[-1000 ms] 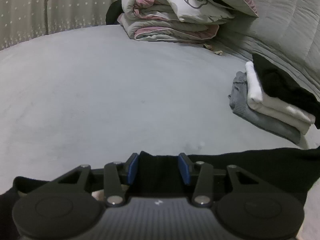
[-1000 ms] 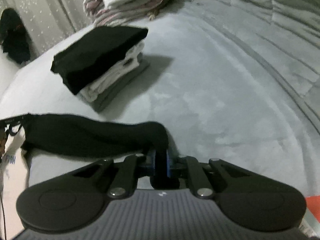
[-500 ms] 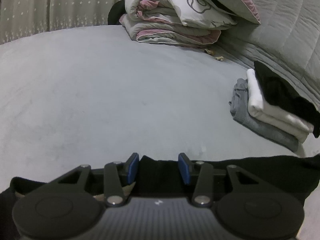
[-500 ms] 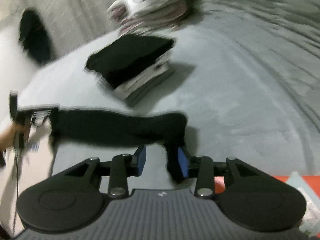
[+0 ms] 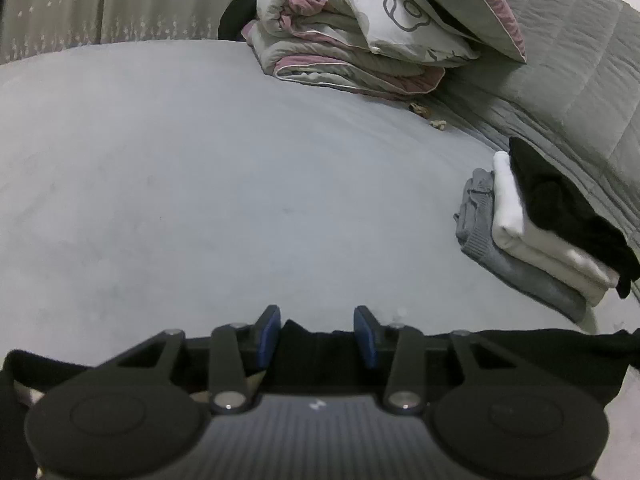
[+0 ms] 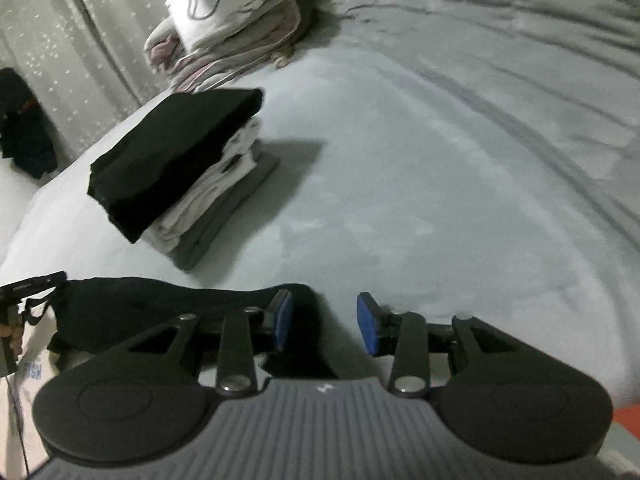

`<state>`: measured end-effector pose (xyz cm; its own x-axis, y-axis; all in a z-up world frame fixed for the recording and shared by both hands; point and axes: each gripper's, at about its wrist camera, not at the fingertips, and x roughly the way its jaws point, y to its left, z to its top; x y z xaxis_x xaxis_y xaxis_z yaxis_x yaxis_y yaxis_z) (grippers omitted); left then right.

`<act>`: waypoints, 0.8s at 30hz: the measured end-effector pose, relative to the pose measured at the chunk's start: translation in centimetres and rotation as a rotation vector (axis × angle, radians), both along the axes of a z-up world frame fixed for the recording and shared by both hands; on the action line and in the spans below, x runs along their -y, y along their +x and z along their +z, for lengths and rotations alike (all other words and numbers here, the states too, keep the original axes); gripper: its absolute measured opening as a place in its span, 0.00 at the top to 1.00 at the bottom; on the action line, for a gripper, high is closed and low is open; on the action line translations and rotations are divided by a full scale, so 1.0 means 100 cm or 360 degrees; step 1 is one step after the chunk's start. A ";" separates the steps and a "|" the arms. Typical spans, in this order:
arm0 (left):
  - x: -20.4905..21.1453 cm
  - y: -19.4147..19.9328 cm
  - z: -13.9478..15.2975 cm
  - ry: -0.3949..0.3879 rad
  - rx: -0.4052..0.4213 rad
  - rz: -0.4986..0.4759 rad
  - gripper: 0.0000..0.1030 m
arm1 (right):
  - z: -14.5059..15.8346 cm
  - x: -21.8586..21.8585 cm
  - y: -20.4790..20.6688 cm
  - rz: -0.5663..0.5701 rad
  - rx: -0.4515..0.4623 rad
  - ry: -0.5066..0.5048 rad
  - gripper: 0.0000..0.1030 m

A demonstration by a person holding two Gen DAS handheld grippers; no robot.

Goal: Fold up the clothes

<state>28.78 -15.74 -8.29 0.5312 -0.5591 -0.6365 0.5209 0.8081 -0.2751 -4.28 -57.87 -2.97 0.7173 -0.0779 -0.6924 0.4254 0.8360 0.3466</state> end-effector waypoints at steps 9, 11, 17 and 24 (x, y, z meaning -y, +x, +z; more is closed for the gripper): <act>0.000 0.001 -0.004 -0.0005 -0.0009 0.0029 0.96 | 0.002 -0.021 0.026 0.0048 -0.0027 -0.0184 0.93; 0.002 -0.003 -0.001 0.0023 0.0058 0.0059 1.00 | 0.014 -0.020 0.022 -0.0029 0.0050 -0.0244 0.94; 0.004 -0.018 0.006 0.0053 0.0304 0.0221 1.00 | 0.035 -0.033 0.030 -0.0095 0.0113 -0.0585 0.95; 0.014 -0.022 0.000 0.0126 0.0245 0.0198 0.94 | -0.008 -0.023 0.074 -0.0126 -0.0150 -0.0734 0.94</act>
